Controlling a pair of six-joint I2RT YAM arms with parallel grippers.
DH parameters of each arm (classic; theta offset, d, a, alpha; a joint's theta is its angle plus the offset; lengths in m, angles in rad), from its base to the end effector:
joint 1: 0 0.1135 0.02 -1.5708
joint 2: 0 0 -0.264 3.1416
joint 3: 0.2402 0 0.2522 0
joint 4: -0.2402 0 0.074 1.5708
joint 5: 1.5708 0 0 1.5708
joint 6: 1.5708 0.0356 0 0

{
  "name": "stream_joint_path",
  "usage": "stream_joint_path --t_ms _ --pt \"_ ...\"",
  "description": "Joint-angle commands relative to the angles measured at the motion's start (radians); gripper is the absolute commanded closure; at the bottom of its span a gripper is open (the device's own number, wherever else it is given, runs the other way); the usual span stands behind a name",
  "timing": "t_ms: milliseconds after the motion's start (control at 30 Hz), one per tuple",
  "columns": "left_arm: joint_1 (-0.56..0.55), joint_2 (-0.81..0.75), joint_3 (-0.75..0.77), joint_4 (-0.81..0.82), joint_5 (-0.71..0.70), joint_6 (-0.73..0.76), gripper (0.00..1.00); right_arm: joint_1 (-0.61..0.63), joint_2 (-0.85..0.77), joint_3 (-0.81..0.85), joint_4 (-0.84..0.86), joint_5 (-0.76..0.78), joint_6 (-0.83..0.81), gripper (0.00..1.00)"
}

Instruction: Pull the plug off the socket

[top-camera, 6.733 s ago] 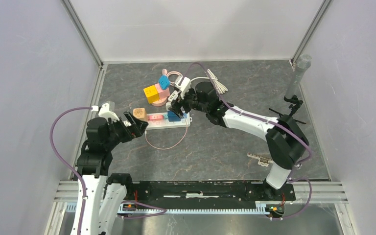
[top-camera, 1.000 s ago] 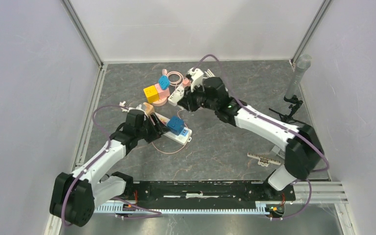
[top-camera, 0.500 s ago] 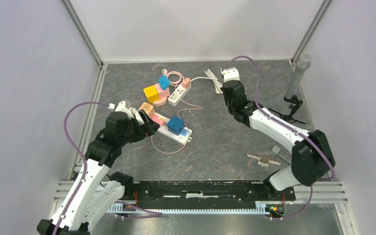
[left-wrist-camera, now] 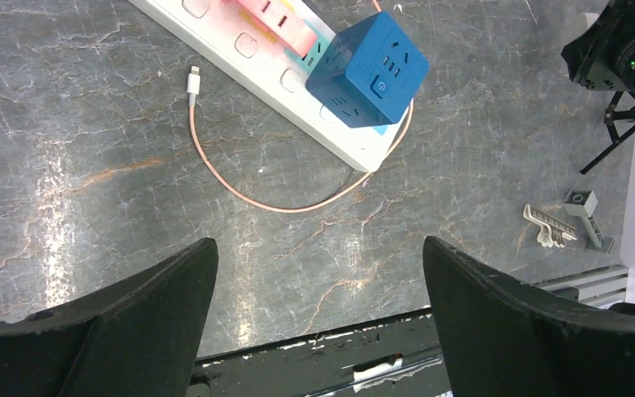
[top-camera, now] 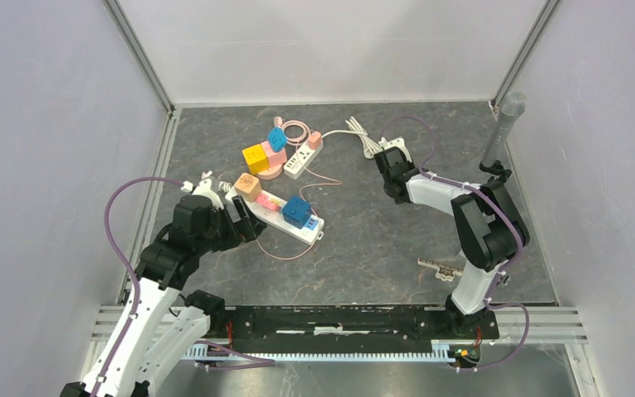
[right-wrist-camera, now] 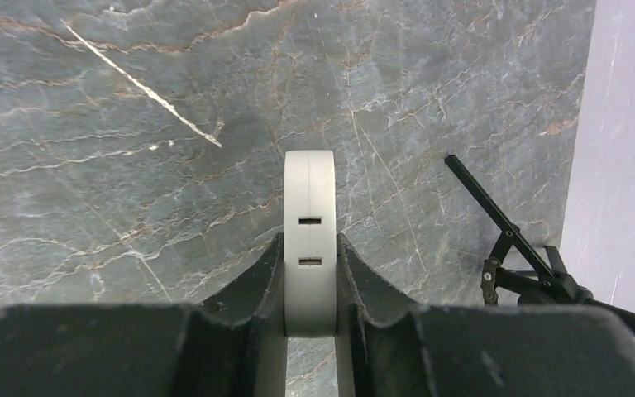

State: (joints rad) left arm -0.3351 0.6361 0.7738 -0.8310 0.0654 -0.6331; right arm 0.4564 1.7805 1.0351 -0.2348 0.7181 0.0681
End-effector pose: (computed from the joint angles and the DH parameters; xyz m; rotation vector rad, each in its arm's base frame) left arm 0.1185 -0.0437 0.2934 -0.3105 2.3097 -0.5764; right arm 0.3261 0.1340 0.1659 -0.1877 2.3273 -0.6580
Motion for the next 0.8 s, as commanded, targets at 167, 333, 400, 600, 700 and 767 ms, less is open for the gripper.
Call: stream_joint_path --t_ms 167,333,400,600,700,767 --pt "0.005 0.006 0.049 -0.028 0.027 0.075 0.00 -0.012 0.037 0.010 0.010 -0.111 0.024 0.45" --pt "0.005 0.009 0.081 -0.048 0.006 0.078 0.00 -0.002 -0.044 -0.019 0.009 -0.204 0.070 0.31" --pt "0.006 0.013 0.090 -0.048 -0.007 0.078 0.00 0.009 -0.087 -0.020 -0.006 -0.246 0.074 0.30" --pt "0.006 0.013 0.082 -0.040 -0.061 0.056 0.00 0.072 -0.263 -0.039 -0.033 -0.515 0.078 0.28" --pt "0.006 -0.002 0.059 -0.033 -0.136 0.023 0.00 0.166 -0.363 -0.092 0.054 -0.638 0.093 0.17" --pt "0.005 -0.005 0.042 -0.020 -0.123 0.011 0.00 0.240 -0.403 -0.115 0.124 -0.702 0.101 0.10"
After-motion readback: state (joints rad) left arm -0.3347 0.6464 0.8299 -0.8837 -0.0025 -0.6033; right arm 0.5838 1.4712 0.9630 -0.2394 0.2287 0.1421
